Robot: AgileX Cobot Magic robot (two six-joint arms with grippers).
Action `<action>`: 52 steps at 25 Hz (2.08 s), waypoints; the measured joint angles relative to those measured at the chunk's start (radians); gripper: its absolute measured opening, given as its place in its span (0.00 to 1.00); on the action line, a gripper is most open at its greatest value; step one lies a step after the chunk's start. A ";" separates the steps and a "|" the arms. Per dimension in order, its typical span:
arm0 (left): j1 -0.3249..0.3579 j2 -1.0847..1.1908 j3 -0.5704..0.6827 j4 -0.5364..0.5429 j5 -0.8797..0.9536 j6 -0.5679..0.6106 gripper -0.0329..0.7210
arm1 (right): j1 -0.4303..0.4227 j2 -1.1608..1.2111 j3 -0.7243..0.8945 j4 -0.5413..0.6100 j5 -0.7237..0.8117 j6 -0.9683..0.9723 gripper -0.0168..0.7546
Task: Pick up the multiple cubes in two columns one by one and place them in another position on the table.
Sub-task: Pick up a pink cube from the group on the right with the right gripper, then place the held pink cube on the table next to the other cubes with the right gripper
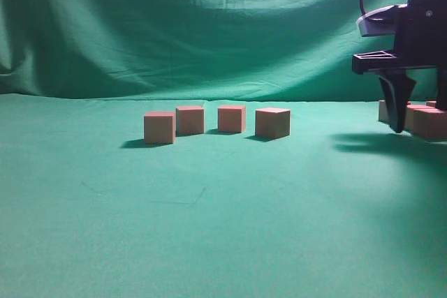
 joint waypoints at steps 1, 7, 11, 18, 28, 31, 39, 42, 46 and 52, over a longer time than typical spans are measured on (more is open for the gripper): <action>0.000 0.000 0.000 0.000 0.000 0.000 0.04 | 0.000 0.000 0.000 -0.002 -0.002 0.000 0.49; 0.000 0.000 0.000 0.000 0.000 0.000 0.04 | 0.000 -0.003 -0.002 -0.010 0.018 0.004 0.36; 0.000 0.000 0.000 0.000 0.000 0.000 0.04 | 0.000 -0.051 -0.002 0.012 0.075 0.004 0.36; 0.000 0.000 0.000 0.000 0.000 0.000 0.04 | 0.127 -0.284 -0.002 0.039 0.182 -0.049 0.36; 0.000 0.000 0.000 0.000 0.000 0.000 0.04 | 0.544 -0.281 -0.002 0.053 0.178 -0.235 0.36; 0.000 0.000 0.000 0.000 0.000 0.000 0.04 | 0.600 -0.226 -0.002 0.053 0.142 -0.256 0.36; 0.000 0.000 0.000 0.000 0.000 0.000 0.04 | 0.613 -0.108 -0.041 0.003 0.115 -0.284 0.36; 0.000 0.000 0.000 0.000 0.000 0.000 0.04 | 0.613 -0.083 -0.101 -0.001 0.108 -0.267 0.36; 0.000 0.000 0.000 0.000 0.000 0.000 0.04 | 0.613 -0.042 -0.166 0.003 0.100 -0.227 0.36; 0.000 0.000 0.000 0.000 0.000 0.000 0.04 | 0.613 0.036 -0.184 0.009 0.085 -0.188 0.36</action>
